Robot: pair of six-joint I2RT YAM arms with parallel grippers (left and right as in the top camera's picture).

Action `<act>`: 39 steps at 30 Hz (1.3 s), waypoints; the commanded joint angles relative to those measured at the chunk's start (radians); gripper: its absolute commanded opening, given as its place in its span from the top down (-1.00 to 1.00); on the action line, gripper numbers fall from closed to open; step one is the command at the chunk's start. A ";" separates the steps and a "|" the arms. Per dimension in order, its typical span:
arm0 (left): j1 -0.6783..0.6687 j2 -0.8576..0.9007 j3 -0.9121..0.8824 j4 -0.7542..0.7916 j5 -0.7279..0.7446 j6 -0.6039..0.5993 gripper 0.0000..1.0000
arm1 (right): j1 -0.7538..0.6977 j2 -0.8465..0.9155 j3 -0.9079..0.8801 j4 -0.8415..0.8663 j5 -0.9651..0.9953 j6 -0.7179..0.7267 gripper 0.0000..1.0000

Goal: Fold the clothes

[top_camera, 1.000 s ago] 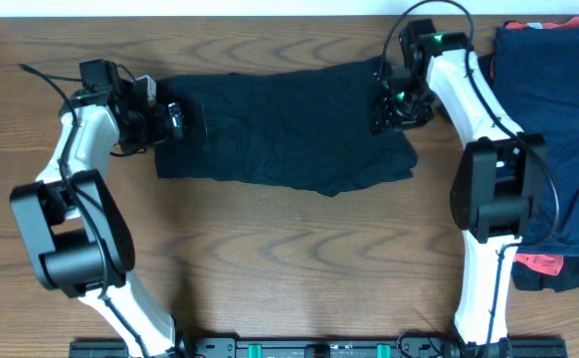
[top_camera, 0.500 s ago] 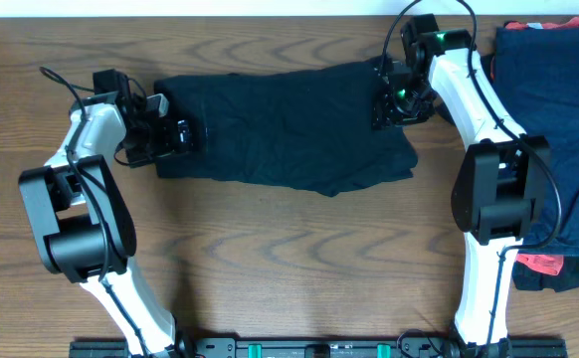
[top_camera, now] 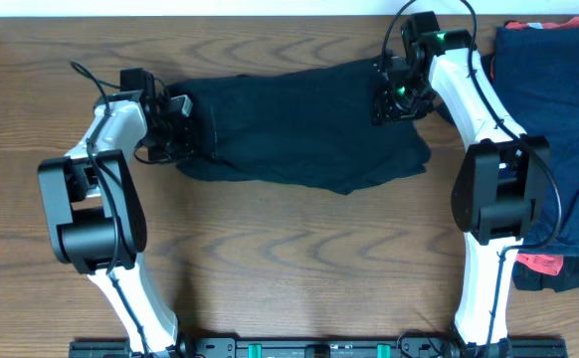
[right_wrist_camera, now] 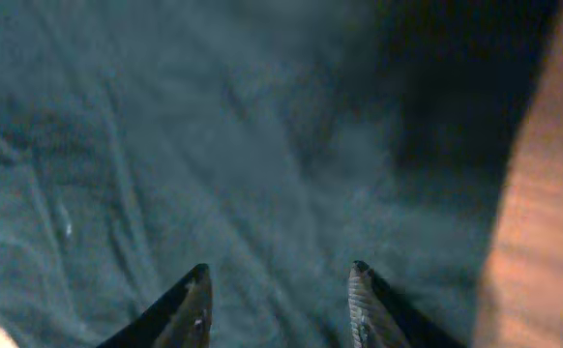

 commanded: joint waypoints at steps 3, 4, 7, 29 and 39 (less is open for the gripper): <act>0.046 -0.139 0.004 -0.060 -0.229 -0.004 0.88 | -0.039 -0.031 -0.003 0.095 -0.200 -0.005 0.46; 0.047 -0.161 0.004 -0.064 -0.253 -0.004 0.88 | -0.042 -0.031 -0.003 0.117 -0.235 -0.005 0.55; 0.047 -0.232 0.004 -0.074 -0.277 0.064 0.88 | -0.040 -0.031 -0.003 0.171 -0.281 0.011 0.74; 0.041 -0.412 0.008 -0.085 -0.317 0.076 0.88 | 0.101 0.087 -0.043 0.246 -0.302 0.016 0.97; 0.028 -0.429 0.022 -0.079 -0.025 -0.018 0.88 | 0.101 0.130 -0.156 0.326 -0.299 0.026 0.98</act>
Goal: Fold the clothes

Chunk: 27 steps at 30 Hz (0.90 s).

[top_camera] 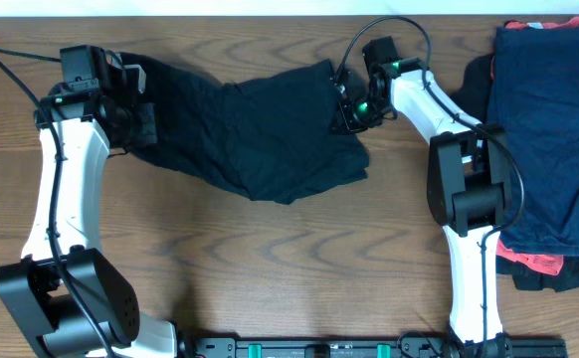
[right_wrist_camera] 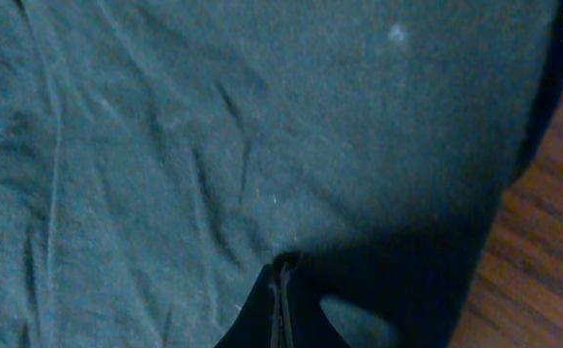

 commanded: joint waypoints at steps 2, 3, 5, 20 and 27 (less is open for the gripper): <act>-0.036 -0.022 0.023 0.025 0.201 -0.088 0.88 | -0.003 0.012 -0.056 0.023 0.021 0.011 0.98; -0.051 -0.022 0.023 0.036 0.221 -0.107 0.88 | -0.003 0.012 -0.066 0.027 0.023 0.011 0.98; -0.090 -0.022 0.023 0.066 0.260 -0.162 0.88 | -0.002 0.012 -0.088 0.037 0.030 0.011 0.98; -0.544 0.127 0.023 0.270 0.180 -0.238 0.88 | -0.006 0.012 -0.120 0.055 0.028 0.014 0.98; -0.636 0.296 0.023 0.457 0.216 -0.337 0.88 | -0.040 0.004 -0.110 0.068 -0.095 0.018 0.97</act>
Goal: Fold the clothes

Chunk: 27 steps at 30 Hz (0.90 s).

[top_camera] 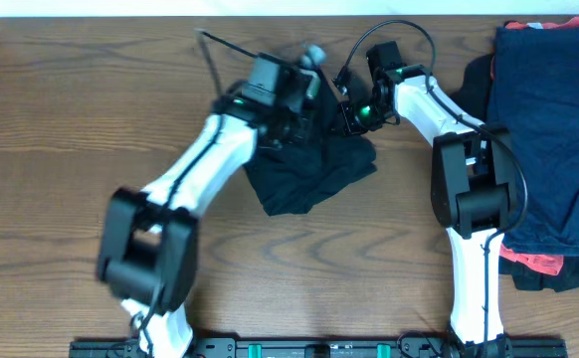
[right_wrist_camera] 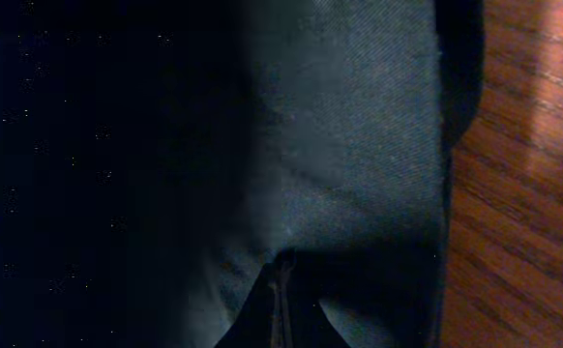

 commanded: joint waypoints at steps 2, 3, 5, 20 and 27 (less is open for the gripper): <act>-0.022 0.052 0.022 0.067 0.018 -0.109 0.88 | -0.051 0.013 -0.008 -0.005 -0.085 0.019 0.97; -0.022 0.061 0.022 0.080 0.018 -0.120 0.88 | -0.070 -0.004 0.013 -0.005 -0.115 0.025 0.98; -0.022 0.069 0.022 0.101 0.018 -0.130 0.88 | -0.098 -0.034 0.046 -0.009 -0.154 0.025 0.98; 0.019 0.026 0.023 0.201 0.021 -0.206 -0.96 | -0.247 -0.295 0.188 -0.061 -0.132 0.005 0.70; 0.154 -0.109 0.022 -0.097 0.059 -0.186 -0.96 | -0.197 -0.266 0.188 -0.198 0.053 -0.096 0.58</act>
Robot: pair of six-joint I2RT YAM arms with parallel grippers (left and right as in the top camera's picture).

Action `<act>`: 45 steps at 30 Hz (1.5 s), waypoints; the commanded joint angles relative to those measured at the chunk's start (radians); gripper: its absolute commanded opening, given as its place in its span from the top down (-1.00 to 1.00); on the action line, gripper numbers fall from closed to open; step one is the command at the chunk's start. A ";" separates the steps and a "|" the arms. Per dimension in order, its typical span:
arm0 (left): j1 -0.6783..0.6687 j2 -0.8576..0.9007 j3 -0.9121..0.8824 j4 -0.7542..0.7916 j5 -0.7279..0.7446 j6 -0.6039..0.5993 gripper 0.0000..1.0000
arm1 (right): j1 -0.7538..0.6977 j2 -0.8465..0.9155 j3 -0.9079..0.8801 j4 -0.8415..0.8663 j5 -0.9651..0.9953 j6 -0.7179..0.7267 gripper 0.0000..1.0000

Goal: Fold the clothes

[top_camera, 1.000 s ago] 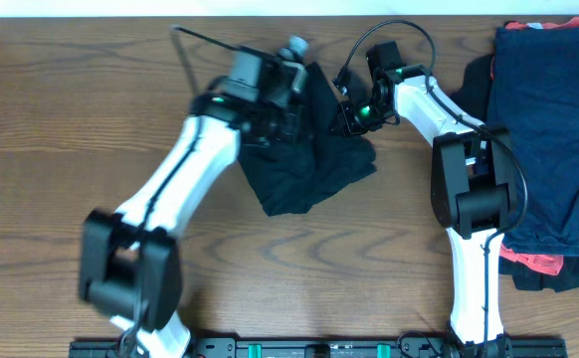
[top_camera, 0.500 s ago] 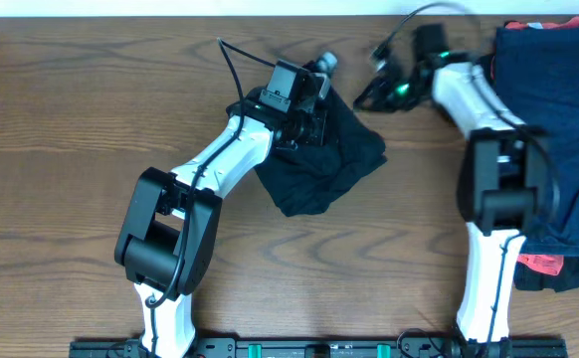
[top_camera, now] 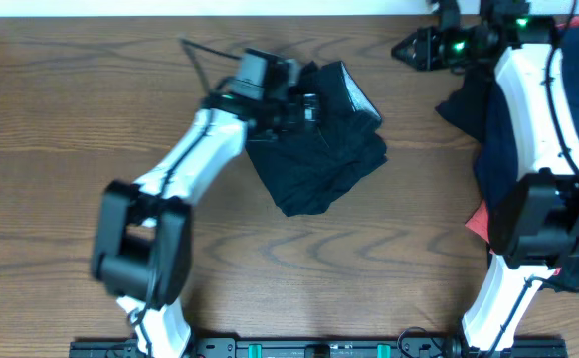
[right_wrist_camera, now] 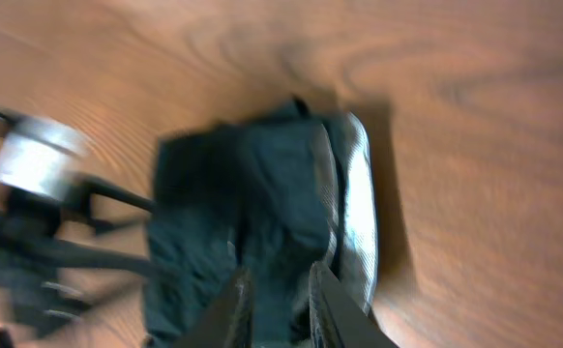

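Note:
The dark garment (top_camera: 324, 164) lies as a folded bundle at the table's upper middle, and the right wrist view shows the same garment (right_wrist_camera: 272, 184) from a distance. My left gripper (top_camera: 307, 99) rests on the bundle's top edge, and its dark fingers merge with the cloth, so its state is unclear. My right gripper (top_camera: 401, 50) hangs clear of the bundle to its upper right, pointing left. In its own view the right gripper (right_wrist_camera: 277, 295) is open by a narrow gap, with nothing between the fingers.
A pile of other clothes, navy fabric (top_camera: 503, 139) with a red piece (top_camera: 477, 227) under it, lies along the right edge beneath my right arm. Bare wooden table (top_camera: 270, 268) surrounds the bundle.
My right gripper was shut on the garment's right edge; now it is open and up at the far right, clear of the cloth. The left gripper stays on the bundle.
Both grippers were at the ends of the spread dark garment, the right one open. Then the right was shut on the cloth with the garment shifted left. The left gripper then stood over by the right end, the cloth doubled. Now the right has let go.

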 commanded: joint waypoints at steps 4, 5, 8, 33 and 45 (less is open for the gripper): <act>0.065 -0.074 0.021 -0.236 0.050 0.163 -0.96 | 0.040 0.024 -0.008 -0.010 0.164 -0.056 0.48; 0.060 -0.069 0.020 -0.251 0.047 0.212 -0.96 | 0.039 0.024 -0.008 -0.006 0.164 -0.056 0.46; 0.035 -0.043 0.020 -0.252 -0.007 0.350 -0.96 | 0.029 0.024 -0.008 0.001 0.164 -0.055 0.41; -0.093 0.296 0.021 0.113 -0.249 0.807 -0.96 | -0.031 0.024 -0.008 -0.027 0.165 -0.048 0.24; 0.158 0.341 0.021 0.222 -0.290 0.429 -0.96 | -0.031 0.024 -0.008 -0.040 0.172 -0.048 0.19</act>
